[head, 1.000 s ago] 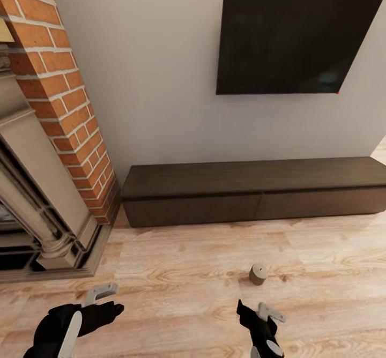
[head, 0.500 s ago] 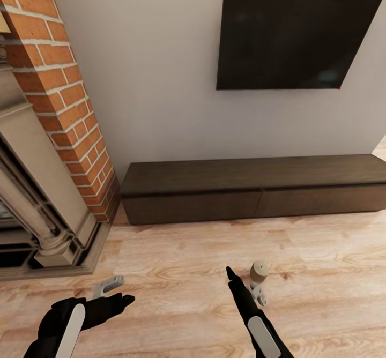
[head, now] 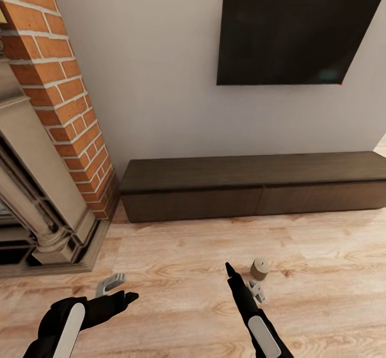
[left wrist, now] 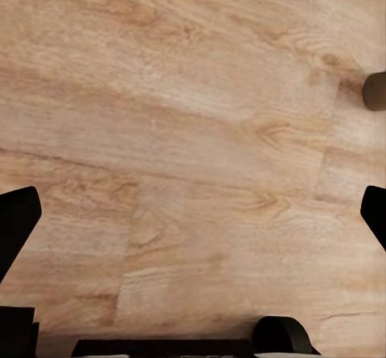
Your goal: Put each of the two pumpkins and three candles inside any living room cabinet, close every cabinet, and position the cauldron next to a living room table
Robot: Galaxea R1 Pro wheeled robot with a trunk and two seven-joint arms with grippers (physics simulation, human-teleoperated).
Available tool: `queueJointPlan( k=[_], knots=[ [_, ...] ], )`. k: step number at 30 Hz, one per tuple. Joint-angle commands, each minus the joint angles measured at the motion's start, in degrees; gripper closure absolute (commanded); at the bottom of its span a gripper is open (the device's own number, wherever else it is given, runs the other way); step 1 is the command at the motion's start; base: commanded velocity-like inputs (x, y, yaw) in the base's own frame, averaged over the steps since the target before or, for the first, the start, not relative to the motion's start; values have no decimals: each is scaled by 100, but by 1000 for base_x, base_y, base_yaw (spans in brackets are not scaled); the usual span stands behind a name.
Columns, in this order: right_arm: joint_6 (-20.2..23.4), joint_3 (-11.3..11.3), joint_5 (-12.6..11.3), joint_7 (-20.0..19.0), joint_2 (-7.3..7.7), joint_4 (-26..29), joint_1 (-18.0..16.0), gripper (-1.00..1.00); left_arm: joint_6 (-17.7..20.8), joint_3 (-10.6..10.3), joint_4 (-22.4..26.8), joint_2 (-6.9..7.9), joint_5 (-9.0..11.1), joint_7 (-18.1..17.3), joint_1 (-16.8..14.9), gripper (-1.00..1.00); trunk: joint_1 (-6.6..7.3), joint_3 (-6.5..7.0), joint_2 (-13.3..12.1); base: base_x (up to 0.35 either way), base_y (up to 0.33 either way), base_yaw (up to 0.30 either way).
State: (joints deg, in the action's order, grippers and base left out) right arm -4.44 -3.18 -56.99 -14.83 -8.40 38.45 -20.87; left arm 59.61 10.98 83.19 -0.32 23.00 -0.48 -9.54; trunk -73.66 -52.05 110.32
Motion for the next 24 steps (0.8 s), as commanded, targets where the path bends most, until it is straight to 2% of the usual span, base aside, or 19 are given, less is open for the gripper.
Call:
queueJointPlan(
  k=[1, 6, 9, 13, 22, 24],
  knots=[
    [2, -26, -79, -53, 4, -6, -4, -100, 29, 10, 4, -3, 22, -5, -4, -100, -22, -23, 44, 0, 0, 0],
    [-2, -47, -105, -279, -19, -23, -4, -100, 37, 10, 4, -3, 42, -5, -4, -100, -132, -113, 244, 0, 0, 0],
    [-4, -50, -109, -746, -24, -37, -3, -100, 39, 10, 4, -3, 45, -8, -4, -100, -198, -167, 364, 0, 0, 0],
    [-1, -61, -120, -1121, -19, -46, -2, -100, 39, 8, 4, -3, 46, -31, -4, -100, -285, -238, 525, 0, 0, 0],
    [-4, -102, -132, -1239, -21, -48, 1, -100, 39, 5, 9, -3, 46, -40, -4, -100, -483, -400, 886, 0, 0, 0],
    [-4, -107, -134, -1245, -21, -48, 3, -100, 39, 6, 13, -3, 46, -40, -4, -100, -483, -400, 886, 0, 0, 0]
  ],
)
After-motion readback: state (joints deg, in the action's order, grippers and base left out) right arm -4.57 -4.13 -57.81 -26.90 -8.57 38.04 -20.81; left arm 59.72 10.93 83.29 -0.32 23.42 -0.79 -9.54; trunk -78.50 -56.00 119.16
